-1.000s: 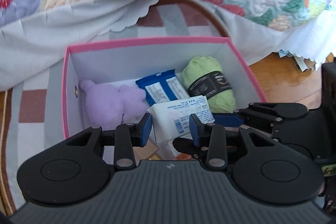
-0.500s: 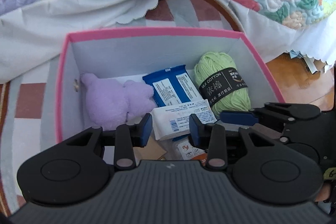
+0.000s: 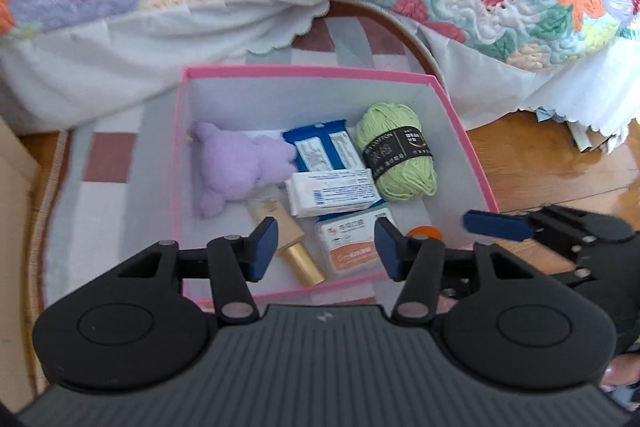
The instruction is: Organize objects
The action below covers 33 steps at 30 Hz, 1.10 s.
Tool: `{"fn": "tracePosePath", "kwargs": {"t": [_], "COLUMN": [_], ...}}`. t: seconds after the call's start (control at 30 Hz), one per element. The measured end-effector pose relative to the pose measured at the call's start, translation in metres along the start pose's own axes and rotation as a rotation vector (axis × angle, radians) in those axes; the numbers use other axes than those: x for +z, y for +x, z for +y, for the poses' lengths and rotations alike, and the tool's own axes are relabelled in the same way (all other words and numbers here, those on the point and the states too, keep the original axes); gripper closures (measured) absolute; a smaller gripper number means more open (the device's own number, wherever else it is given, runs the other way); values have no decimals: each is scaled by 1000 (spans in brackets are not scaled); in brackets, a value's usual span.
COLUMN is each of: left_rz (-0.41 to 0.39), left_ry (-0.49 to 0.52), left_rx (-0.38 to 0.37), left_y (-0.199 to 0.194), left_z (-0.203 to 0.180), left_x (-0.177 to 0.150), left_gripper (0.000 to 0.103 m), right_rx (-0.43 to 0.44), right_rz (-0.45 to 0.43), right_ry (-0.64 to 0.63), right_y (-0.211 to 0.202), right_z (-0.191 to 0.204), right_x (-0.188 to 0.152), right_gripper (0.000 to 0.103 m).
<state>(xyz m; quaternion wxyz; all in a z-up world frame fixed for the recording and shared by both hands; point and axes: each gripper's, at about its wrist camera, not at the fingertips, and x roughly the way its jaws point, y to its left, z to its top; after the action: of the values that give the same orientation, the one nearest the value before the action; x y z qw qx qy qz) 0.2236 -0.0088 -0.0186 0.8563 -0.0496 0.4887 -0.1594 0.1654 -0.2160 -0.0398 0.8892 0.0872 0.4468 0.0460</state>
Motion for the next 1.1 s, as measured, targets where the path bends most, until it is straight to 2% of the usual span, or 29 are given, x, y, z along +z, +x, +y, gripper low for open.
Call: {"fn": "tracePosePath", "kwargs": {"t": [0.1, 0.17, 0.27, 0.4, 0.53, 0.67, 0.93, 1.1], "left_rz": [-8, -8, -10, -5, -2, -31, 14, 59], "left_ry": [16, 11, 15, 47, 44, 44, -6, -9], "left_rx": [35, 36, 49, 132, 147, 160, 208, 235], "left_y": [-21, -36, -57, -79, -100, -123, -137, -136], "left_z": [-5, -6, -10, -20, -23, -25, -15, -12], "left_x": [-3, -7, -15, -28, -36, -45, -67, -85], "left_gripper": [39, 33, 23, 21, 16, 4, 3, 3], "right_rx": [-25, -42, -59, -88, -109, -141, -253, -240], "right_rz": [-16, -30, -50, -44, -39, -51, -14, -1], "right_ry": [-30, -50, -80, -81, -40, -20, -19, 7], "right_y": [-25, -44, -67, -93, -112, -129, -138, -141], "right_z": [9, 16, 24, 31, 33, 36, 44, 48], "right_x": [0, 0, -3, -11, -18, -28, -47, -55], "right_gripper": [26, 20, 20, 20, 20, 20, 18, 17]}}
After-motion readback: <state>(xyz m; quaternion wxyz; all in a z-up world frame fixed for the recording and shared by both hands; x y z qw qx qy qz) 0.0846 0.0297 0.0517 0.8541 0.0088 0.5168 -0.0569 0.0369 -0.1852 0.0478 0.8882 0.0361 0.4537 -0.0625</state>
